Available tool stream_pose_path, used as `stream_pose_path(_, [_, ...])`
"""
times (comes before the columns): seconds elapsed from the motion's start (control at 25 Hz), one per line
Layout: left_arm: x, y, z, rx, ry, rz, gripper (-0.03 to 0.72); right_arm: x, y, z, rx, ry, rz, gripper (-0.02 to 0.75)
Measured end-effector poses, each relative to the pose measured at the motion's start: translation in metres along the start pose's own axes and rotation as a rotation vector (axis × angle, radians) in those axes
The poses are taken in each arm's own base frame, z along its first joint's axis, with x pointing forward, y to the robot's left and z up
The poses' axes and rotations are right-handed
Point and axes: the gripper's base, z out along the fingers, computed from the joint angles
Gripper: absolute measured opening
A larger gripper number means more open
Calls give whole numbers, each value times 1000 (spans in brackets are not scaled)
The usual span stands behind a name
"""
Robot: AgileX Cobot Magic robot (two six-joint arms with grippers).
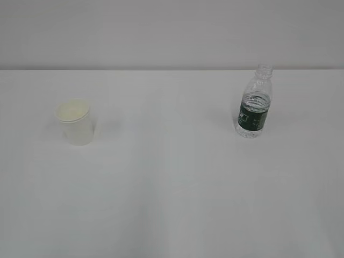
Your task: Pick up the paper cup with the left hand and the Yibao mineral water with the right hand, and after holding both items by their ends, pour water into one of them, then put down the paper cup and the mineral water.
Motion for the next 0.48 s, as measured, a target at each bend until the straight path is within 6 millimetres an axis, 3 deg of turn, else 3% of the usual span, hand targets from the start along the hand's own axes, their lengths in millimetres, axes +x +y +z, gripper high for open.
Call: stream_pose_path(0.48, [0,0,0,0,0,0,582,0,0,0,0,0,0,589])
